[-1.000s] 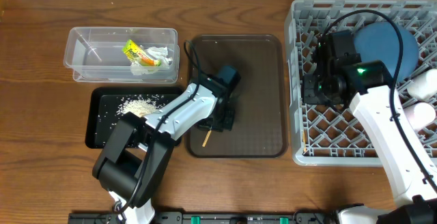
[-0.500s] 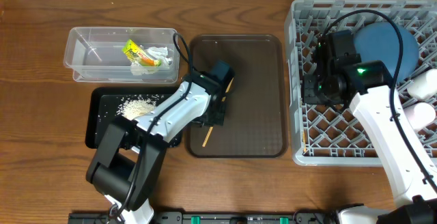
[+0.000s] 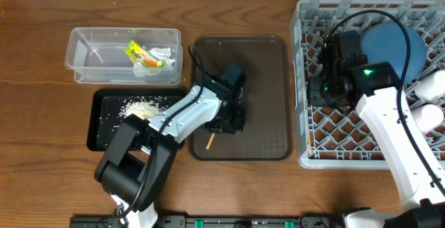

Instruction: Sort waste into correct bins and load items into the dishwasher rack

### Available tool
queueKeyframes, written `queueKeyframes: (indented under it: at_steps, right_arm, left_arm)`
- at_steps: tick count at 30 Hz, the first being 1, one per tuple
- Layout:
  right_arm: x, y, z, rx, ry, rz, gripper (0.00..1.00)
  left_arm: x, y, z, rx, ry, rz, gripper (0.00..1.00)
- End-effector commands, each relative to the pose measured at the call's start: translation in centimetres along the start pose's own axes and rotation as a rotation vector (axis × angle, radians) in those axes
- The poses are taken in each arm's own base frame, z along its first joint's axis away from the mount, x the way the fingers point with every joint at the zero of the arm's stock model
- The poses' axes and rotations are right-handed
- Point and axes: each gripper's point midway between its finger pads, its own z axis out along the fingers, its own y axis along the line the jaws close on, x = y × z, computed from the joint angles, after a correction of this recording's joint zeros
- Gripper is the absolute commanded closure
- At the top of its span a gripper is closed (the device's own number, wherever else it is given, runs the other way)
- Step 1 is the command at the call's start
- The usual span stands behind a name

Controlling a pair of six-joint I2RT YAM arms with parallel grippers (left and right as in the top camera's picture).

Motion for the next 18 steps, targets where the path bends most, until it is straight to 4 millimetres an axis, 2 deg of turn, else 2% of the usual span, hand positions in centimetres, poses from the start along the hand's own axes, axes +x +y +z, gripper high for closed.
queueKeyframes:
  at_steps: [1,6,9,13,18]
  right_arm:
    - [-0.5,-0.3,-0.8,0.0,-0.028,0.002,0.79]
    - [-0.6,-0.5,-0.8,0.001,-0.031,0.008,0.79]
    - [-0.7,-0.5,-0.8,0.0,-0.032,0.009,0.79]
    - [-0.7,-0.7,-0.9,0.002,-0.033,0.015,0.79]
    - [-0.7,-0.8,-0.9,0.003,-0.03,0.017,0.79]
  left_arm:
    - [-0.1,1.7,-0.2,-0.057,-0.008,-0.014,0.94]
    - [-1.6,5.2,-2.6,-0.203,-0.104,-0.05,0.94]
    - [-2.1,6.2,-3.3,-0.241,-0.138,-0.06,0.94]
    - [-2.4,7.0,-3.3,-0.289,-0.152,-0.06,0.94]
    - [-1.9,7.6,-2.0,-0.309,-0.117,-0.066,0.94]
